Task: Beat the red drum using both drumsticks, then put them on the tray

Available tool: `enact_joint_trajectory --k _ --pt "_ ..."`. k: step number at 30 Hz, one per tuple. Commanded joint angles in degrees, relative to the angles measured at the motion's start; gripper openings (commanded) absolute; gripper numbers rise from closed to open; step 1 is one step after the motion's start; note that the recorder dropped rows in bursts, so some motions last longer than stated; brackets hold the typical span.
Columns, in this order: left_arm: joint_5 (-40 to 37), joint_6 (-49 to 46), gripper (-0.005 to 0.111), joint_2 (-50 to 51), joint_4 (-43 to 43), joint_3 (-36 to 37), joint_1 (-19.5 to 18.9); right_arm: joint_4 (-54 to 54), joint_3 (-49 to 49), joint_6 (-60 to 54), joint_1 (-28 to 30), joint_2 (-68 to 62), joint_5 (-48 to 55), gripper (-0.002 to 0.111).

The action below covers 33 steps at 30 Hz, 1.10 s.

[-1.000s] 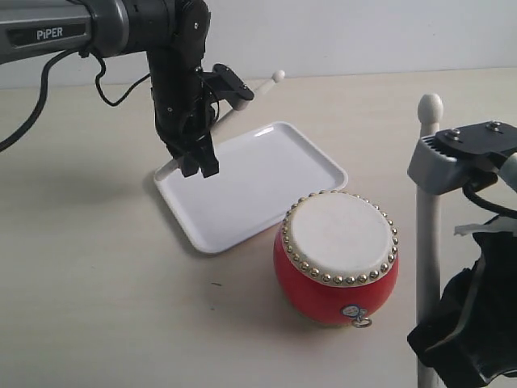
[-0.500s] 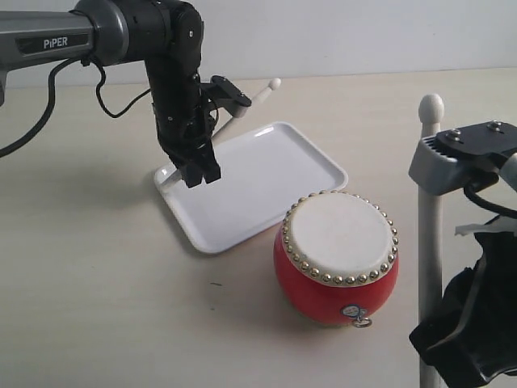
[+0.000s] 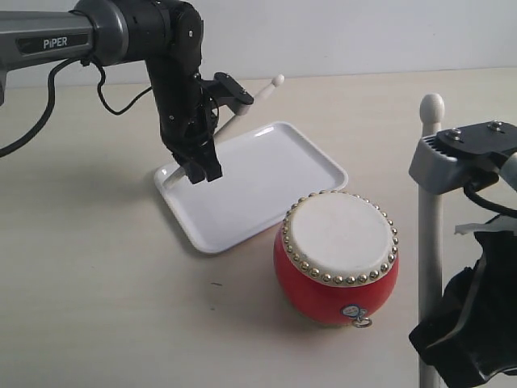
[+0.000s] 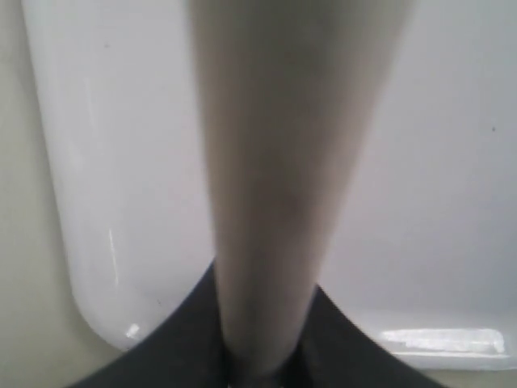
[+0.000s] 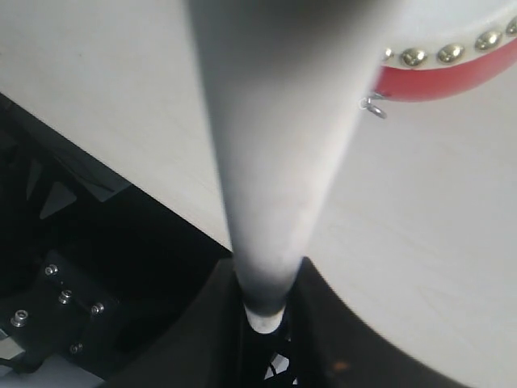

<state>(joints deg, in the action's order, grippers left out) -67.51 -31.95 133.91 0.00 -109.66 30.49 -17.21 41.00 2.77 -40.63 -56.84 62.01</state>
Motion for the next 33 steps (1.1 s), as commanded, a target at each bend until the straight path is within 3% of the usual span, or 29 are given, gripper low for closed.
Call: enact_joint_trajectory --k 1,13,17,20,33 --pt "0.89 -1.07 0.0 0.16 -1.02 -0.27 0.05 0.9 -0.03 0.11 0.02 -0.2 -0.4 0.0" --pt "0.24 -2.77 0.001 2.72 -1.36 -0.27 0.05 2.83 -0.03 0.33 0.02 -0.2 0.26 0.0" --pt "0.24 -2.77 0.022 2.72 -1.36 -0.27 0.05 2.83 -0.03 0.33 0.02 -0.2 0.26 0.0" --pt "0.24 -2.77 0.028 2.72 -1.36 -0.27 0.05 2.83 -0.03 0.33 0.02 -0.2 0.36 0.0" --pt "-1.25 -1.53 0.028 2.6 -1.36 -0.27 0.05 2.83 -0.03 0.33 0.02 -0.2 0.55 0.0"
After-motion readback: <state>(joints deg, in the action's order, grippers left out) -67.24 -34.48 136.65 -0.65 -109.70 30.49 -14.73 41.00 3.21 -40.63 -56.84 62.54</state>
